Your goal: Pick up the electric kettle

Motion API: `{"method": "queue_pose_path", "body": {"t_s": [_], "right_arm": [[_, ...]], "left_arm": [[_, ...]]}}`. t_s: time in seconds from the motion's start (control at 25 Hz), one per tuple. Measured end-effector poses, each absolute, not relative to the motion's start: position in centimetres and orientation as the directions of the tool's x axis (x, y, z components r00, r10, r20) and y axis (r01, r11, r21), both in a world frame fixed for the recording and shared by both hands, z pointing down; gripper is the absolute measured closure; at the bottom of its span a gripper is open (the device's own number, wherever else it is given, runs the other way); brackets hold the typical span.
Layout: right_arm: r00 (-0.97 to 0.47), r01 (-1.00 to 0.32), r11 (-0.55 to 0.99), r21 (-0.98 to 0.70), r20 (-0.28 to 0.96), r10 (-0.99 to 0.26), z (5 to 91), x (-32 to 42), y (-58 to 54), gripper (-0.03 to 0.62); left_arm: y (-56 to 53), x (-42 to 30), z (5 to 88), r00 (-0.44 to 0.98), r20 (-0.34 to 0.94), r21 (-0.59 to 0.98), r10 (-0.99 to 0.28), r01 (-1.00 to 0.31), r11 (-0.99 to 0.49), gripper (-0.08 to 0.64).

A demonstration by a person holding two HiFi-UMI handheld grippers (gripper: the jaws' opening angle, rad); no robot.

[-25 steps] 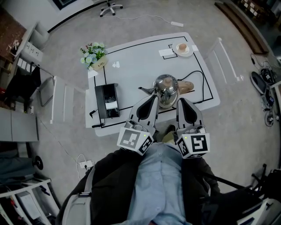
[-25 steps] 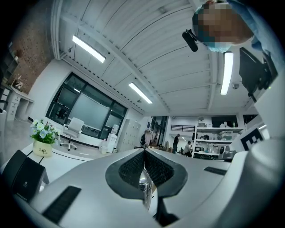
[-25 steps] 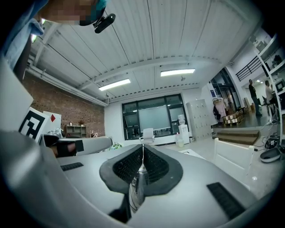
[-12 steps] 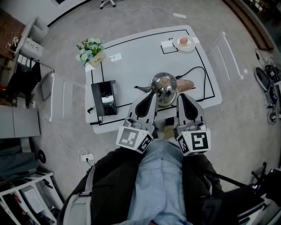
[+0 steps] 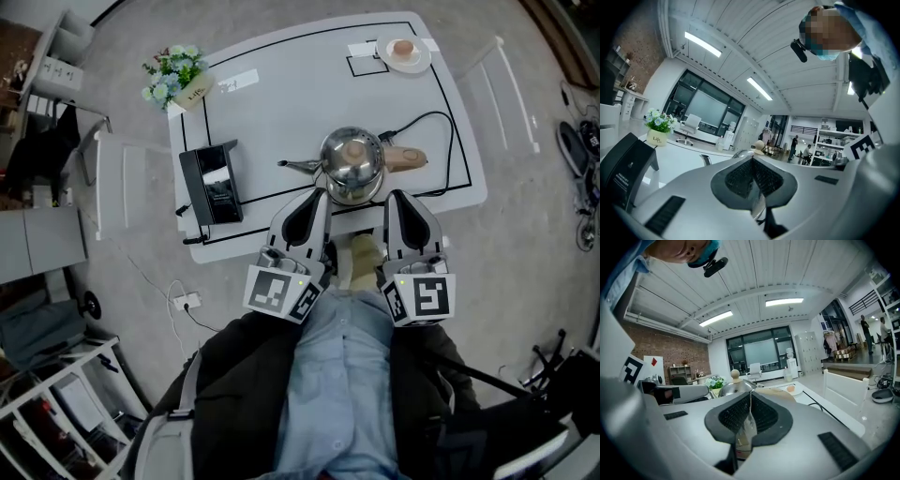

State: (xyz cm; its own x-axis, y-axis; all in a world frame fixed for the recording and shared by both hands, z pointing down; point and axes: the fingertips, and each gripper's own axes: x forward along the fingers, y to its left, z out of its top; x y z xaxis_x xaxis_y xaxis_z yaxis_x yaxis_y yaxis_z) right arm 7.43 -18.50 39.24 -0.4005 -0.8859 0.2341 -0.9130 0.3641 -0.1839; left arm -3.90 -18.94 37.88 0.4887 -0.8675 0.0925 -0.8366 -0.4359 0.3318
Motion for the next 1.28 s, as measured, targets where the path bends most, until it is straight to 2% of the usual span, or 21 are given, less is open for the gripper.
{"method": "queue_pose_path", "body": {"t_s": [0.36,0.52,0.68,0.76,1.28], "right_arm": [[-0.37,-0.925,0.321,-0.203,0.292,-0.882,43.1,9.0,-19.3,0.572],[-0.35,-0.933,0.3,-0.199,0.315,-0.882,44.1,9.5,-19.8,0.556],[-0.33,-0.94,0.274,-0.205,0.335,-0.882,44.7,10.1,-20.4,0.403],[-0.305,-0.948,0.25,-0.196,0.335,-0.891,44.8,10.6,-20.8,0.365],[-0.263,-0.96,0.209,-0.185,0.353,-0.898,45.0,11.5,-22.6,0.35]], "left_arm": [[-19.1,-5.2,41.4,0.431,0.137,0.365,-0.892,-0.859,-0.359,0.551],[-19.6,-6.2,42.2,0.391,0.147,0.38,-0.909,-0.871,-0.313,0.449],[-20.0,-7.0,42.4,0.363,0.133,0.406,-0.922,-0.869,-0.284,0.351],[-20.2,-7.4,42.5,0.353,0.123,0.418,-0.928,-0.866,-0.274,0.325],[-21.6,-8.8,42.7,0.302,0.114,0.436,-0.947,-0.871,-0.225,0.305]]}}
